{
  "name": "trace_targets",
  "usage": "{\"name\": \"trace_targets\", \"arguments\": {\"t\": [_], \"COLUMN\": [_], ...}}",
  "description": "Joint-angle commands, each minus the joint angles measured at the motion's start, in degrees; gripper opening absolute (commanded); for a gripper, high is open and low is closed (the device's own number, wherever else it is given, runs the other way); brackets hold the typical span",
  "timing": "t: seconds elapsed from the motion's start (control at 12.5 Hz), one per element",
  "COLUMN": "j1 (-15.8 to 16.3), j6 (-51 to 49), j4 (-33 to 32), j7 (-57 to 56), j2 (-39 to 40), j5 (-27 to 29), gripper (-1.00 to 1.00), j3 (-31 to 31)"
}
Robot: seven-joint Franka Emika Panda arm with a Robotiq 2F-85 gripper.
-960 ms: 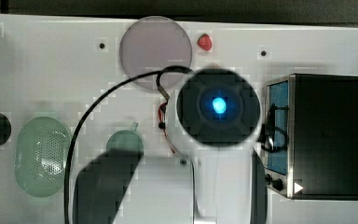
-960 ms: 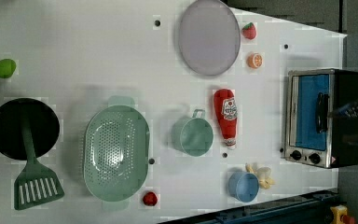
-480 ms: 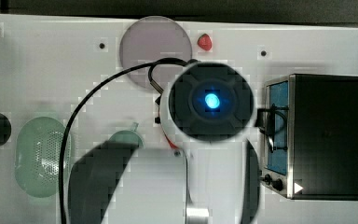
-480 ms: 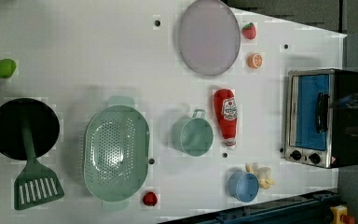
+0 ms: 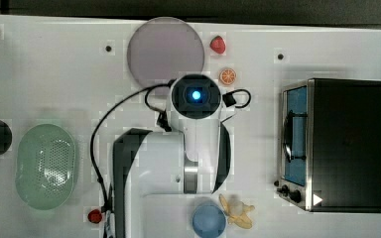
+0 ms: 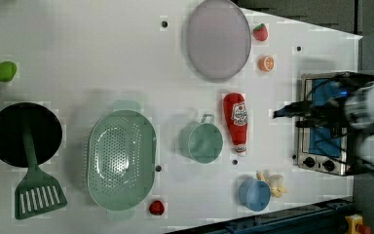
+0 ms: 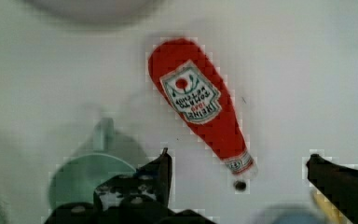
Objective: Pick Ketchup from the table and place it in strainer.
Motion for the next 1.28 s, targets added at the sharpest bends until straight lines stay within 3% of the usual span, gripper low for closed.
{"name": "trace_targets", "arguments": {"t": [0.08, 0.48, 1.2, 1.28], "j1": [-0.08, 0.00, 0.30, 0.30], "j6": [9.14, 22.93, 35.24, 36.21], "j4": [-4.19, -10.19, -10.17, -10.15], "j7": [-20.65, -24.62, -24.62, -24.61], "j2": [0.48, 6.40, 20.40, 21.04], "j5": [-0.20, -0.19, -0.20, -0.20], "gripper": [1.00, 1.00, 1.00, 0.93], "j3": [0.34, 0.54, 0.50, 0.50]}}
